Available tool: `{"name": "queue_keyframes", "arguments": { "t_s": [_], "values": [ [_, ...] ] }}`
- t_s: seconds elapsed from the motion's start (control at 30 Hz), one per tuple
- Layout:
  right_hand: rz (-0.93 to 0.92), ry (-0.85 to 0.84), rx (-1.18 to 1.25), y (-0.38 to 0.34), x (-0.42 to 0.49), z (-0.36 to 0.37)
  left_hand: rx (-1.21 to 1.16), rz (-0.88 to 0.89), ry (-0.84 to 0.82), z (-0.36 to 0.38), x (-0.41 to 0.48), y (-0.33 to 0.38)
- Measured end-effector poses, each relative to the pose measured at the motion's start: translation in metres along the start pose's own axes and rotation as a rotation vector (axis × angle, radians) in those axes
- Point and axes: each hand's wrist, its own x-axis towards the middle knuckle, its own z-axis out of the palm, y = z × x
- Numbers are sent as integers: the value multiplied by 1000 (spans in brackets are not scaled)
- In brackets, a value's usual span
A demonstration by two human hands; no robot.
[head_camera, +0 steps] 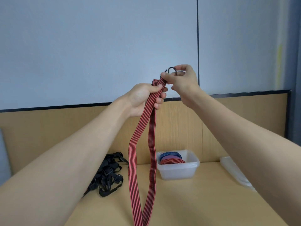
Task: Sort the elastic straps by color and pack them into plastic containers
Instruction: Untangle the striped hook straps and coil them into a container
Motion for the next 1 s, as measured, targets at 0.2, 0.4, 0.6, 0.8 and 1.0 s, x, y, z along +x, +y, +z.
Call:
{"name": "queue_keyframes", "arguments": {
  "t_s": [0.2, 0.4, 0.6, 0.8, 1.0],
  "values": [
    [-450, 159, -308, 33, -17, 6, -139, -57, 54, -6, 5, -27],
    [-616, 52, -436, 70, -38, 9, -150, -78, 141, -12, 19, -54],
    [-687, 49, -437, 107, -49, 12, -170, 40, 48, -16, 28, -74],
    [-573, 7, -411, 137, -58, 8, -154, -15, 101, -17, 35, -105],
    [-456, 128, -473, 167, -77, 3, -165, 107, 358, -16, 42, -133]
  ]
}}
